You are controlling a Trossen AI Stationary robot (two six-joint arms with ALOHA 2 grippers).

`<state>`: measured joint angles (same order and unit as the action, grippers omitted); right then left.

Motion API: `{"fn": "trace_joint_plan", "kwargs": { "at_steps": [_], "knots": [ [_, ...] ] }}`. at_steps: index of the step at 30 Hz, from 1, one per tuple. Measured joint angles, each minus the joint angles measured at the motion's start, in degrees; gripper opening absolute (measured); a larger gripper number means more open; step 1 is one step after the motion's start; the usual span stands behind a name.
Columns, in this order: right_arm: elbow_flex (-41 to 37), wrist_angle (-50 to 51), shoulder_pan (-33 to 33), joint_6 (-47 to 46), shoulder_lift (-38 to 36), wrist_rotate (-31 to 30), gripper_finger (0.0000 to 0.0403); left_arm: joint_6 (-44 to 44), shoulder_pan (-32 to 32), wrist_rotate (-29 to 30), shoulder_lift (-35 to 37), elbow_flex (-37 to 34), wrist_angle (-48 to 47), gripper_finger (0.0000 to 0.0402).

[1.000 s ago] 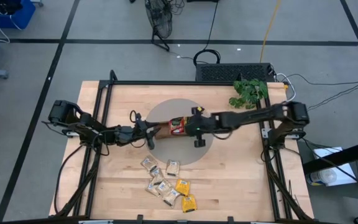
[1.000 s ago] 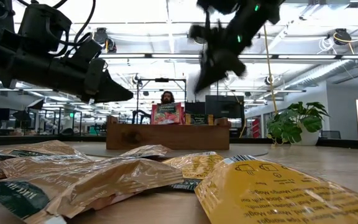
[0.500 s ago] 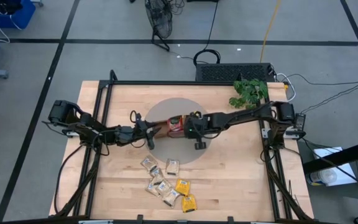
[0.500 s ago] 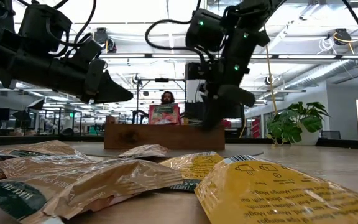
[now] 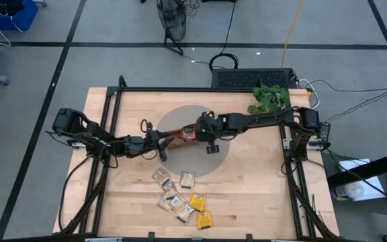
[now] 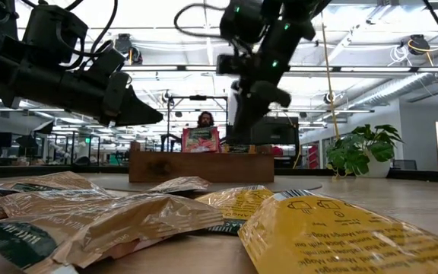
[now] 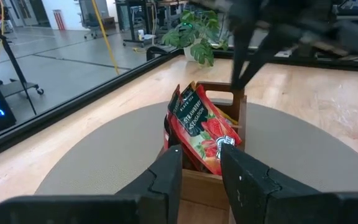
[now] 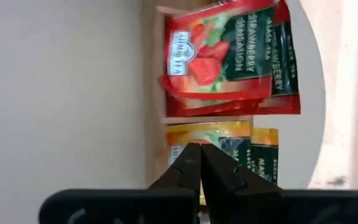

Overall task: Pick & Place Tea
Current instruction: Put the yellow tea bag into the wooden organizer

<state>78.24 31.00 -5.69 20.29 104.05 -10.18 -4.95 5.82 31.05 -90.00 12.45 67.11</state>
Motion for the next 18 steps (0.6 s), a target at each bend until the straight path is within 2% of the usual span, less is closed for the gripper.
{"fn": "trace_joint_plan", "kwargs": {
  "at_steps": [10, 18],
  "knots": [
    [0.3, 3.3, -3.3, 0.1, 6.6, 5.6, 0.0, 0.0, 0.0, 0.0, 0.0, 0.0, 0.0, 0.0115],
    [0.4, 6.1, -2.0, -4.8, 8.3, 5.5, 0.0, 0.0, 0.0, 0.0, 0.0, 0.0, 0.0, 0.0115]
  ]
}}
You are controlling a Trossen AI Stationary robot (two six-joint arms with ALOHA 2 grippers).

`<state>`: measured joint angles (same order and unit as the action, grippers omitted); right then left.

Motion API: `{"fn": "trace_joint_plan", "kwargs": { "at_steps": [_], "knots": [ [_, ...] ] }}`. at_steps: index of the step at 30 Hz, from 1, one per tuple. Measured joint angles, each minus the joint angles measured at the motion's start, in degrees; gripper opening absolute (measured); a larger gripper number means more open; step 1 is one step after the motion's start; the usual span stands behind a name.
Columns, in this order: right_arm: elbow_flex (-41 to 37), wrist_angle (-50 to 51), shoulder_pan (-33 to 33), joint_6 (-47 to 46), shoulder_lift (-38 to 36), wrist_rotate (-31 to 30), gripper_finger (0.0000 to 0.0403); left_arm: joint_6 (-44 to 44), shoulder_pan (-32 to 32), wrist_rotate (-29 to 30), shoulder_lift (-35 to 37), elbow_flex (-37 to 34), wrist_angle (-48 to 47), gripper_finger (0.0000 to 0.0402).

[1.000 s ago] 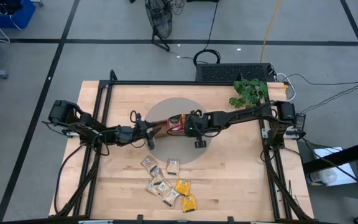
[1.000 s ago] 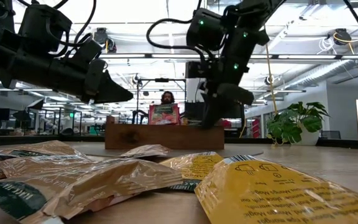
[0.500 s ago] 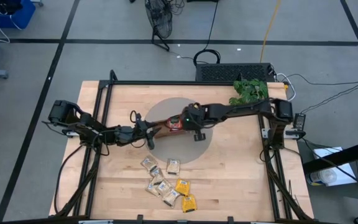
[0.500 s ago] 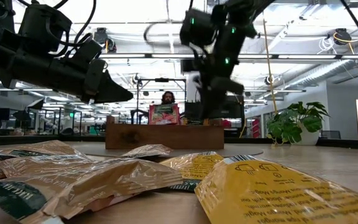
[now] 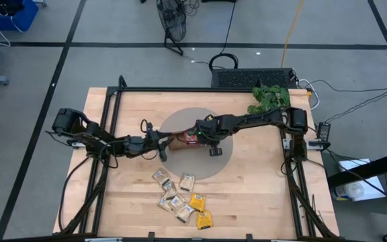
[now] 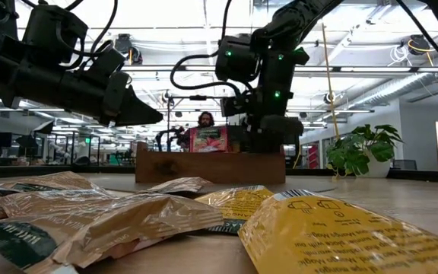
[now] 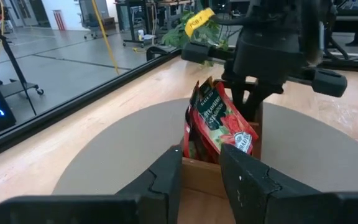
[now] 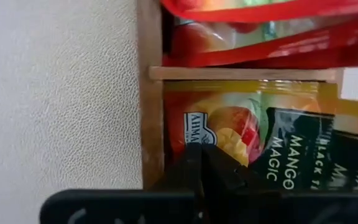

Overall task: Pick & Place Tea
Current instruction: Put the yellow tea bag into the wooden organizer

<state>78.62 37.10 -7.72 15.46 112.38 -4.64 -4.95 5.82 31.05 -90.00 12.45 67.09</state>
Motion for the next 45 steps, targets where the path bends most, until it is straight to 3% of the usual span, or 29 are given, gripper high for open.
{"fn": "trace_joint_plan", "kwargs": {
  "at_steps": [5, 11, 19, 28, 45],
  "knots": [
    [-0.9, -2.3, 1.1, -5.6, 0.0, -1.3, 0.0, 0.0, 0.0, 0.0, 0.0, 0.0, 0.0, 0.0115],
    [-1.8, -5.9, 4.8, -9.1, 0.4, -15.3, 0.0, 0.0, 0.0, 0.0, 0.0, 0.0, 0.0, 0.0115],
    [-3.7, -14.2, 7.8, -11.8, 0.4, -18.6, 0.0, 0.0, 0.0, 0.0, 0.0, 0.0, 0.0, 0.0115],
    [-6.9, -18.5, 9.2, -11.9, 0.4, -32.6, 0.0, 0.0, 0.0, 0.0, 0.0, 0.0, 0.0, 0.0115],
    [-7.4, -22.6, 12.5, -8.8, -2.0, -37.6, 0.0, 0.0, 0.0, 0.0, 0.0, 0.0, 0.0, 0.0115]
  ]
}}
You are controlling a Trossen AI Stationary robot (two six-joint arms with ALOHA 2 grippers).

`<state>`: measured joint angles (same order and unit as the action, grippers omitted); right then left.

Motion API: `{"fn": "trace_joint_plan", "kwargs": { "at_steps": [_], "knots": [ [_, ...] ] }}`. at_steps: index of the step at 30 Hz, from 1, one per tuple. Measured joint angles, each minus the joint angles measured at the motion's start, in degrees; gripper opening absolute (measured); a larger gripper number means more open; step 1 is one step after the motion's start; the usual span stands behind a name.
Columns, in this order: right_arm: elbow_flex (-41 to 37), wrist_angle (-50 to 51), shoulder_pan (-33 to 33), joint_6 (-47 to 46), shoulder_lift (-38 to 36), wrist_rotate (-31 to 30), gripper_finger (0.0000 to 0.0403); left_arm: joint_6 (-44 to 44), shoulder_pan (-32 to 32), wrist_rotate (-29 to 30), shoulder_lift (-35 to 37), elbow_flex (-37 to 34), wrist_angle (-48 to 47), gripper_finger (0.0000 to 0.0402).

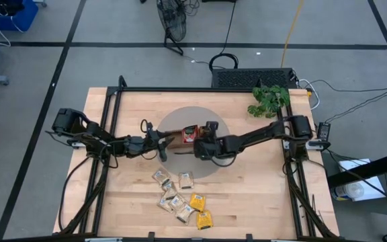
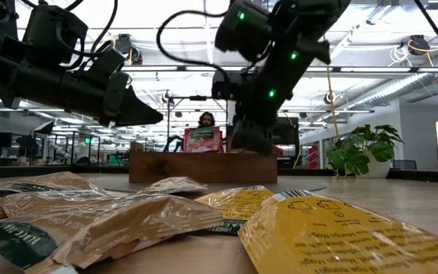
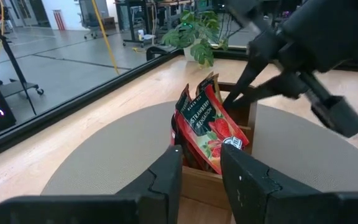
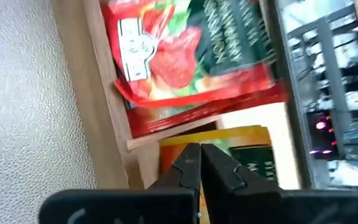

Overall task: Pick & Place Tea
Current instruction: Put the yellow tea bag into the wooden organizer

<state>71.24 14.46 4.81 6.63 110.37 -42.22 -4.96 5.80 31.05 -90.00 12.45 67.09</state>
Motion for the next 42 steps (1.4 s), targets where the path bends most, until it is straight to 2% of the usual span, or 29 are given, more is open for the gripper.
{"fn": "trace_joint_plan", "kwargs": {
  "at_steps": [3, 8, 11, 16, 19, 22, 25, 29, 32, 35, 38, 42],
  "knots": [
    [0.0, 1.4, 1.4, 0.5, -1.9, -1.7, 0.0, 0.0, 0.0, 0.0, 0.0, 0.0, 0.0, 0.0115],
    [0.0, 4.7, 5.3, -0.8, -6.7, -0.1, 0.0, 0.0, 0.0, 0.0, 0.0, 0.0, 0.0, 0.0115],
    [0.0, 5.0, 8.8, -1.0, -9.4, 7.4, 0.0, 0.0, 0.0, 0.0, 0.0, 0.0, 0.0, 0.0115],
    [0.0, 1.9, 14.4, 2.2, -10.1, 27.6, 0.0, 0.0, 0.0, 0.0, 0.0, 0.0, 0.0, 0.0115],
    [-2.0, -4.4, 16.5, 4.3, -9.6, 34.7, 0.0012, 0.0, 0.0, 0.0, 0.0, 0.0, 0.0, 0.0115],
    [-7.0, -12.0, 18.5, 9.6, -9.3, 39.1, 0.0049, 0.0, 0.0, 0.0, 0.0, 0.0, 0.0, 0.0115],
    [-12.2, -19.6, 21.3, 17.4, -9.4, 38.2, 0.0105, 0.0, 0.0, 0.0, 0.0, 0.0, 0.0, 0.0115],
    [-16.8, -27.4, 26.1, 23.5, -8.0, 31.6, 0.0184, 0.0, 0.0, 0.0, 0.0, 0.0, 0.0, 0.0115],
    [-17.2, -31.8, 29.9, 28.6, -5.1, 24.5, 0.0227, 0.0, 0.0, 0.0, 0.0, 0.0, 0.0, 0.0115],
    [-16.3, -33.9, 32.5, 34.3, -1.2, 18.3, 0.0247, 0.0, 0.0, 0.0, 0.0, 0.0, 0.3, 0.0115],
    [-14.6, -34.4, 33.6, 38.2, 1.8, 12.1, 0.025, 0.0, 0.0, 0.0, 0.0, 0.0, 0.0, 0.0115],
    [-14.0, -35.0, 33.8, 41.1, 2.8, 10.5, 0.0245, 0.0, 0.0, 0.0, 0.0, 0.0, 0.0, 0.0115]
  ]
}}
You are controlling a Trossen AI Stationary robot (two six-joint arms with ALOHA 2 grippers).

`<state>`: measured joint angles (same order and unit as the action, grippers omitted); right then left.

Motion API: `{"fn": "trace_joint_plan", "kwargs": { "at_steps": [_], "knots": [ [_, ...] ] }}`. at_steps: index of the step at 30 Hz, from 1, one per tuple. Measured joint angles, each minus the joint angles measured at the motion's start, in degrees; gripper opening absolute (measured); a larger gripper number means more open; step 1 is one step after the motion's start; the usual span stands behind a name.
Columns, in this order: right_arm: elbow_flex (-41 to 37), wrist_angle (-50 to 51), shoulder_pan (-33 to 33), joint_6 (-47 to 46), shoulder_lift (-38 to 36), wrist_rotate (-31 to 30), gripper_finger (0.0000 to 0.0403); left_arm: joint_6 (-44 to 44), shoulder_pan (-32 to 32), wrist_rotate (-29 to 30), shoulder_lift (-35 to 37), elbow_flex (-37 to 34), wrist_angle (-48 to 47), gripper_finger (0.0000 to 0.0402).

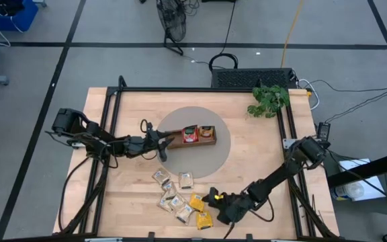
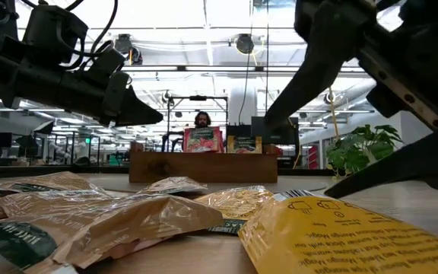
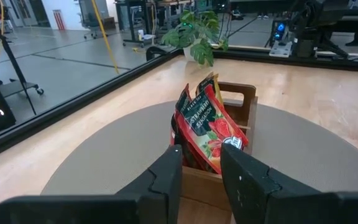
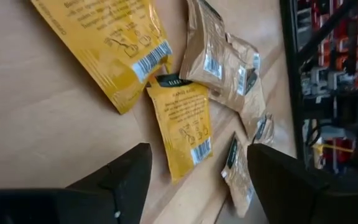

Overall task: Pick & Place Tea
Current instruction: Put the yellow tea bag into the wooden organizer

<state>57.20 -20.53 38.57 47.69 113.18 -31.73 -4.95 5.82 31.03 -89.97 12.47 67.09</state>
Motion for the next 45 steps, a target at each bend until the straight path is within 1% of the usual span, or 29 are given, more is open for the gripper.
{"fn": "trace_joint_plan", "kwargs": {
  "at_steps": [3, 5, 7, 9, 10, 12, 14, 16, 18, 23, 31, 36, 40, 43, 45],
  "knots": [
    [-0.1, -1.8, -0.7, 0.6, 0.1, 0.2, 0.024, 0.0, 0.0, 0.0, 0.0, 0.0, 0.1, 0.0115],
    [0.0, -2.1, -1.1, 4.2, 0.2, 0.3, 0.0239, 0.0, 0.0, 0.0, 0.0, 0.0, 0.1, 0.0115],
    [0.8, 0.0, -1.5, 8.4, 0.2, 0.3, 0.0239, 0.0, 0.0, 0.0, 0.0, 0.0, 0.0, 0.0115],
    [2.3, 3.1, -1.9, 9.9, 0.3, 0.1, 0.0238, 0.0, 0.0, 0.0, 0.0, 0.0, 0.0, 0.0115],
    [3.4, 5.3, -2.1, 9.1, 0.4, -0.1, 0.0238, 0.0, 0.0, 0.0, 0.0, 0.0, 0.0, 0.0115],
    [6.5, 11.0, -2.5, 4.4, 0.7, 0.3, 0.0238, 0.0, 0.0, 0.0, 0.0, 0.0, 0.0, 0.0115],
    [9.7, 16.2, -3.5, -1.7, 0.6, 2.2, 0.0238, 0.0, 0.0, 0.0, 0.0, 0.0, 0.0, 0.0115],
    [11.4, 19.0, -4.7, -5.0, 0.3, 4.7, 0.0238, 0.0, 0.0, 0.0, 0.0, 0.0, 0.0, 0.0115],
    [11.6, 19.9, -5.8, -5.7, 0.4, 6.3, 0.0238, 0.0, 0.0, 0.0, 0.0, 0.0, 0.0, 0.0115],
    [11.6, 22.2, -7.1, -4.2, 0.6, 12.5, 0.0238, 0.0, 0.0, 0.0, 0.0, 0.0, 0.0, 0.0115],
    [12.5, 20.9, -7.1, -1.8, 2.5, 13.6, 0.0237, 0.0, 0.0, 0.0, 0.0, 0.0, 0.0, 0.0115],
    [14.6, 20.4, -8.2, -0.8, 4.8, 15.1, 0.0237, 0.0, 0.0, 0.0, 0.0, 0.0, 0.0, 0.0115],
    [14.6, 18.9, -8.9, 0.7, 6.0, 15.5, 0.0237, 0.0, 0.0, 0.0, 0.0, 0.0, 0.0, 0.0115],
    [14.5, 19.0, -9.6, -0.5, 6.4, 16.3, 0.0227, 0.0, 0.0, 0.0, 0.0, 0.0, 0.0, 0.0115],
    [14.5, 19.6, -10.0, -2.0, 6.5, 18.0, 0.0211, 0.0, 0.0, 0.0, 0.0, 0.0, 0.0, 0.0115]
  ]
}}
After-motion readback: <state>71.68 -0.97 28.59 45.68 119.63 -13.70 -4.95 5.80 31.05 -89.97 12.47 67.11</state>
